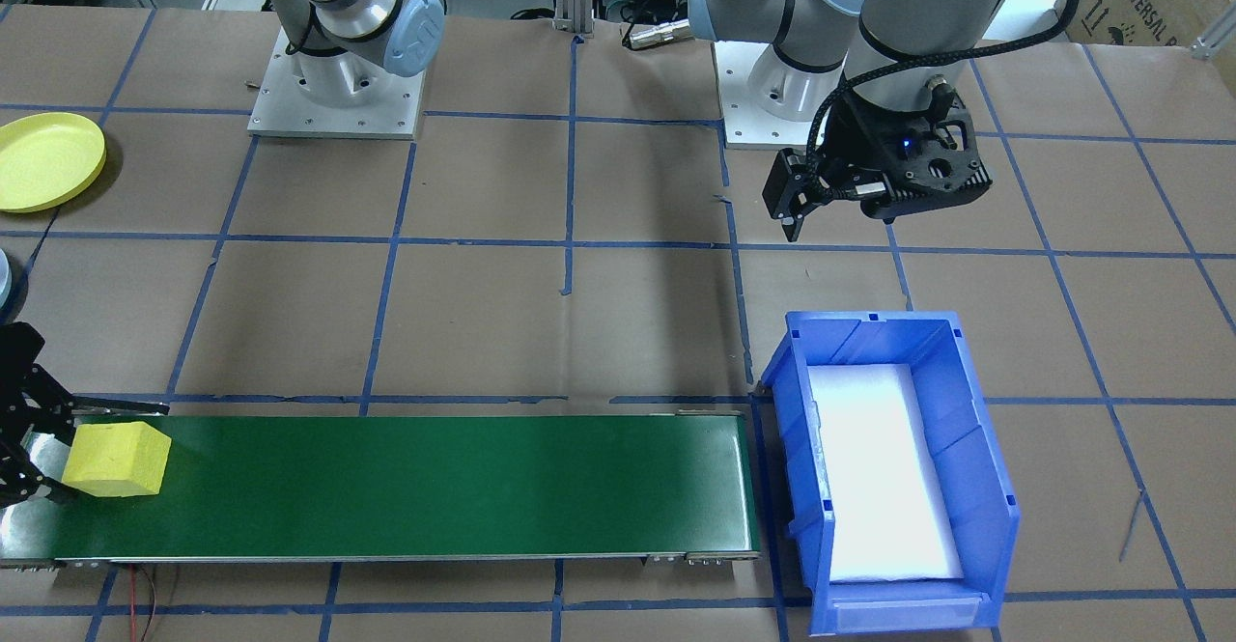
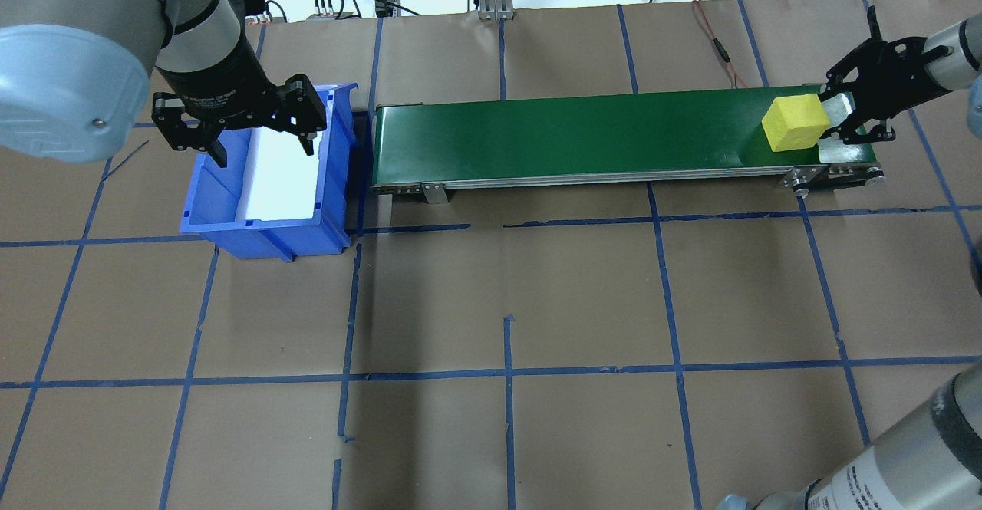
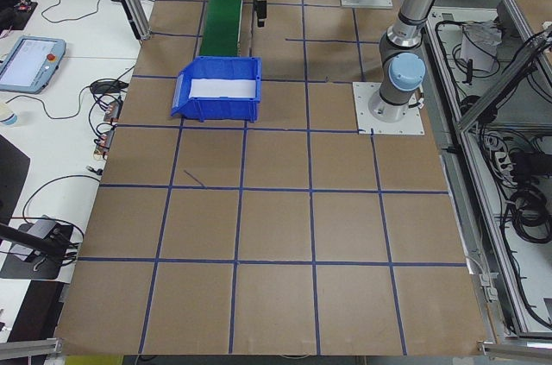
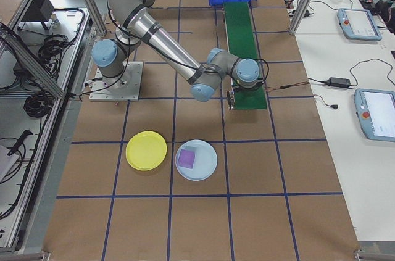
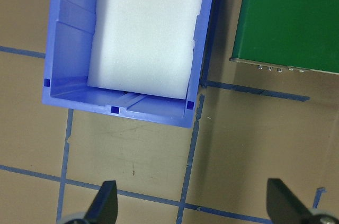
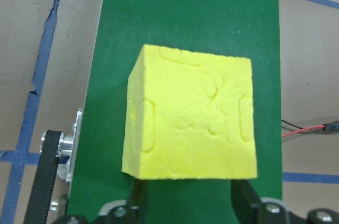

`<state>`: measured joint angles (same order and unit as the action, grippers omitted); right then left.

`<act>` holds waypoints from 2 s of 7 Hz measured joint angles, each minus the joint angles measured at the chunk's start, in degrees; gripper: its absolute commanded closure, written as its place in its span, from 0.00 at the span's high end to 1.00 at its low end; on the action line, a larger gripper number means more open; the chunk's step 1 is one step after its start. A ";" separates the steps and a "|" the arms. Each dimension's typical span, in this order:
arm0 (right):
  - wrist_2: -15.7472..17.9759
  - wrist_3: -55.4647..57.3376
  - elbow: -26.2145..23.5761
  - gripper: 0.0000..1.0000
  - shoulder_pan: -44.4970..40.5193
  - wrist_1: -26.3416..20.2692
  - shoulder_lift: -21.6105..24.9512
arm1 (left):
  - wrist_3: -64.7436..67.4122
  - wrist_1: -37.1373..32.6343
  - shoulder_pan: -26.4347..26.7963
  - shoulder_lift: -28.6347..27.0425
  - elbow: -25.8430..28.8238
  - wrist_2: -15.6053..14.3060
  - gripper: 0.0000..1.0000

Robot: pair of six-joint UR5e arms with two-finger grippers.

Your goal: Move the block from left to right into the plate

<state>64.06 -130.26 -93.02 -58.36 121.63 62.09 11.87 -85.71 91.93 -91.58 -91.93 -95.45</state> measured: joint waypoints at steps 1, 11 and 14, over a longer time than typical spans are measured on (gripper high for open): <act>-0.01 0.06 0.06 1.00 0.00 0.82 -0.02 | 0.02 0.00 0.00 -0.02 0.00 0.02 1.00; 1.19 6.52 -4.02 0.17 0.11 1.62 3.74 | -0.05 0.00 0.04 0.00 0.00 0.00 1.00; 4.03 6.96 -3.51 0.10 0.19 1.97 4.26 | 0.00 0.01 0.08 -0.01 0.00 0.02 1.00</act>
<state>68.09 -123.30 -96.53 -58.17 123.60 66.35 11.86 -85.70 92.02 -91.60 -91.93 -95.43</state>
